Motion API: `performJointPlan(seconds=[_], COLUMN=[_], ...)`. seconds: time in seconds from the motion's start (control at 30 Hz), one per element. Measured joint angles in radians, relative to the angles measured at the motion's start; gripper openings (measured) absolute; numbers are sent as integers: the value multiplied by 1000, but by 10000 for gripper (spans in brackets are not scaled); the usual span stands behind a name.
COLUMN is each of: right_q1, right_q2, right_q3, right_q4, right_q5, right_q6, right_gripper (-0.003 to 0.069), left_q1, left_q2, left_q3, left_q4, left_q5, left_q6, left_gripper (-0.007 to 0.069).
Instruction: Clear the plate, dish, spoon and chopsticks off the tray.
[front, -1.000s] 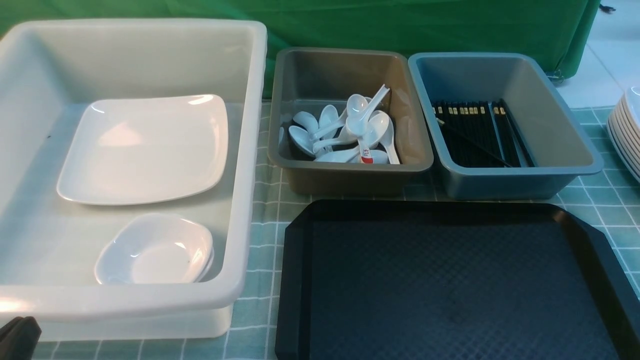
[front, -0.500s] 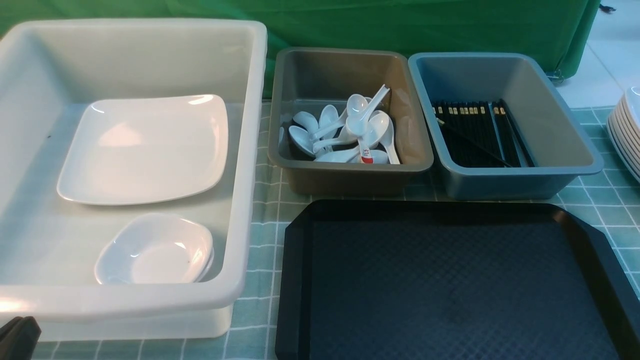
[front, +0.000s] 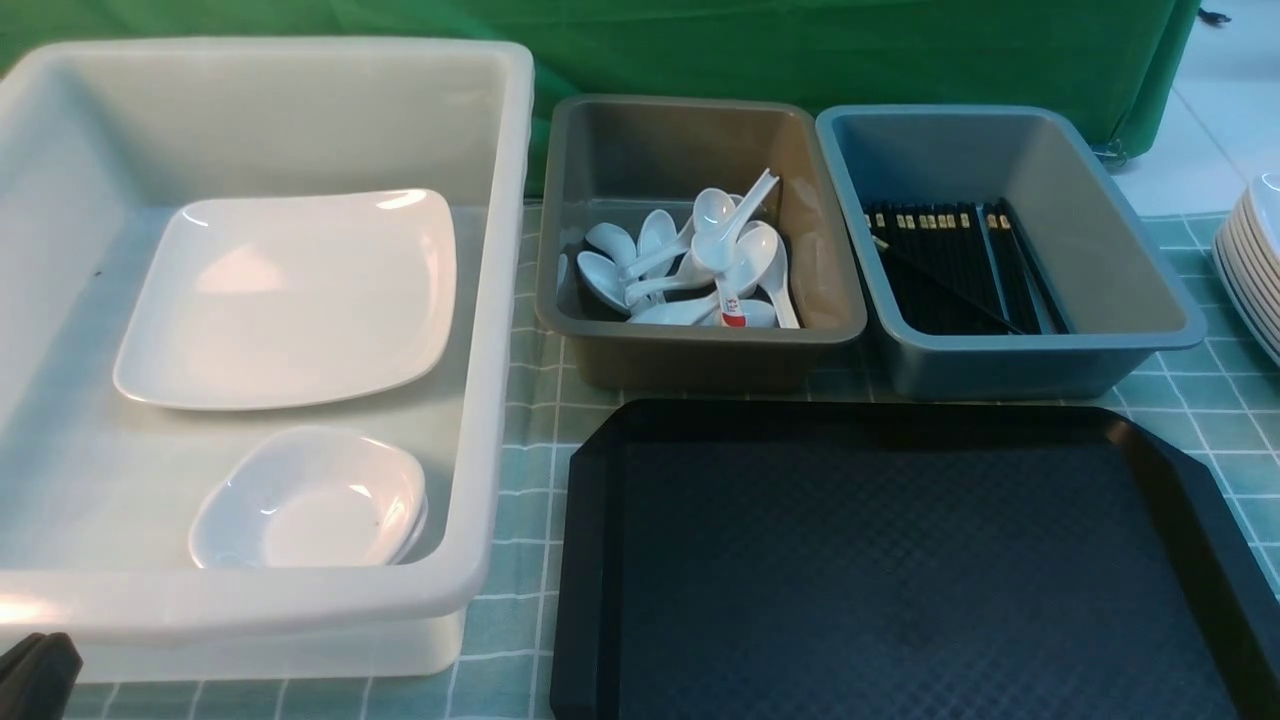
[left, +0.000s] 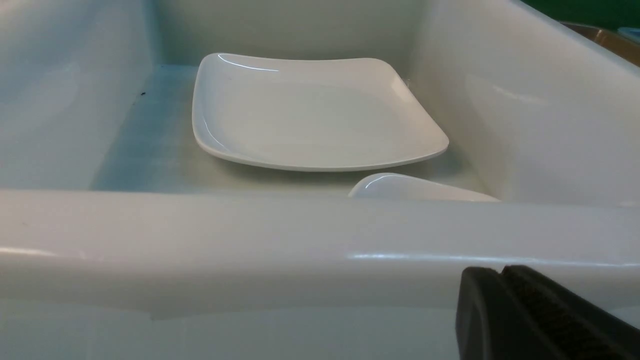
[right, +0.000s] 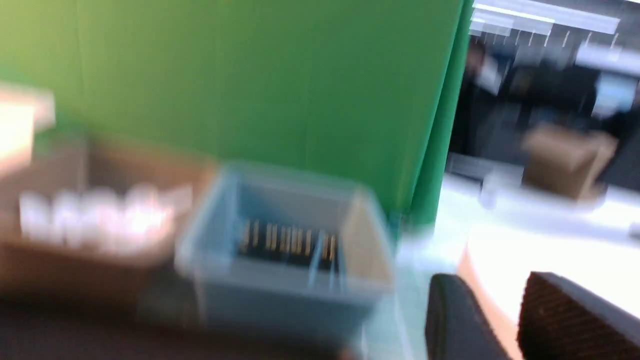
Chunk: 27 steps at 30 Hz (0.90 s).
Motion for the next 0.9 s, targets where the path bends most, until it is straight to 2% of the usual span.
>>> performJointPlan(seconds=[0.1, 0.17, 0.23, 0.9], right_q1=[0, 0, 0, 0], right_q2=[-14, -42, -59, -65], right_q3=[127, 154, 164, 164], right_q4=[0, -2, -11, -26], right_q5=[26, 153, 195, 207], right_q6=[-7, -8, -16, 7], right_gripper=[240, 240, 240, 240], left_q1=[0, 0, 0, 0], left_q2=[0, 0, 0, 0], left_q3=[0, 0, 0, 0], left_q4=[0, 0, 0, 27], left_q5=[0, 0, -1, -1], left_q6=[0, 0, 0, 1], left_gripper=[12, 12, 12, 12])
